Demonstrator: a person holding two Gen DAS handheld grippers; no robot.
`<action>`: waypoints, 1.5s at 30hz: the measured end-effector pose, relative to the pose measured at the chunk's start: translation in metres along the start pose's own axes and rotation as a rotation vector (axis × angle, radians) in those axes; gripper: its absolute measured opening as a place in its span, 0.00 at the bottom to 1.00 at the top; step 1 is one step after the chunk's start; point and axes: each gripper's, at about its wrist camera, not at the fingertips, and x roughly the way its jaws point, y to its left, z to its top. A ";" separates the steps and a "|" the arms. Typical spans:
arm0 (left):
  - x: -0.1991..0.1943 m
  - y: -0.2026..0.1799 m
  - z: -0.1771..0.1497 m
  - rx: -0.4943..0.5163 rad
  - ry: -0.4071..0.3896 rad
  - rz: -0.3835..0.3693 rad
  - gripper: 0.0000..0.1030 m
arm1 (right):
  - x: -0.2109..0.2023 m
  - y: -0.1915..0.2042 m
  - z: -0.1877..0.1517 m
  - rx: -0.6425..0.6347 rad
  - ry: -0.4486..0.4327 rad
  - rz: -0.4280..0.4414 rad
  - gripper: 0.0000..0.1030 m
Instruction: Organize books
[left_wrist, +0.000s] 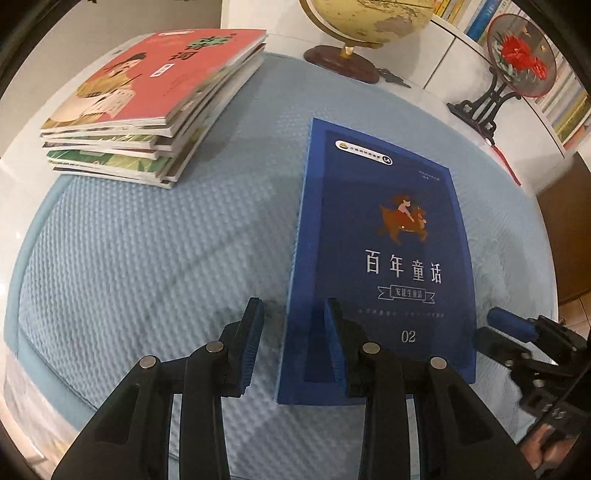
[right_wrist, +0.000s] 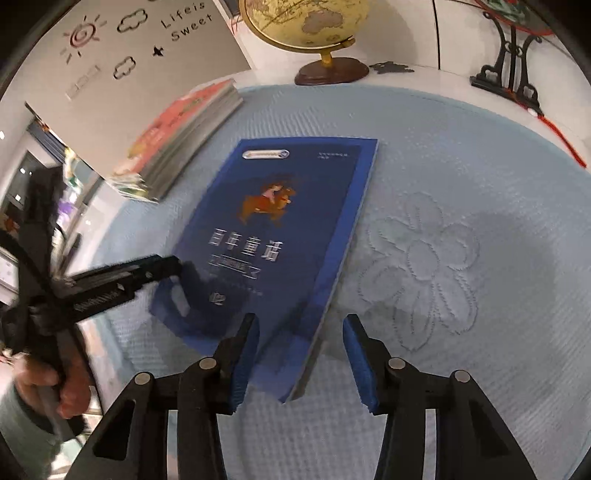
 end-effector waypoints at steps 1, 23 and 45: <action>0.001 0.000 0.001 -0.002 -0.001 -0.001 0.29 | 0.002 -0.001 0.000 0.000 0.000 0.000 0.45; -0.047 0.009 0.005 -0.124 -0.036 -0.424 0.30 | 0.011 -0.013 0.002 0.014 -0.023 0.080 0.47; 0.017 -0.012 0.001 -0.325 0.064 -0.441 0.11 | 0.003 -0.022 0.005 0.109 0.009 0.128 0.50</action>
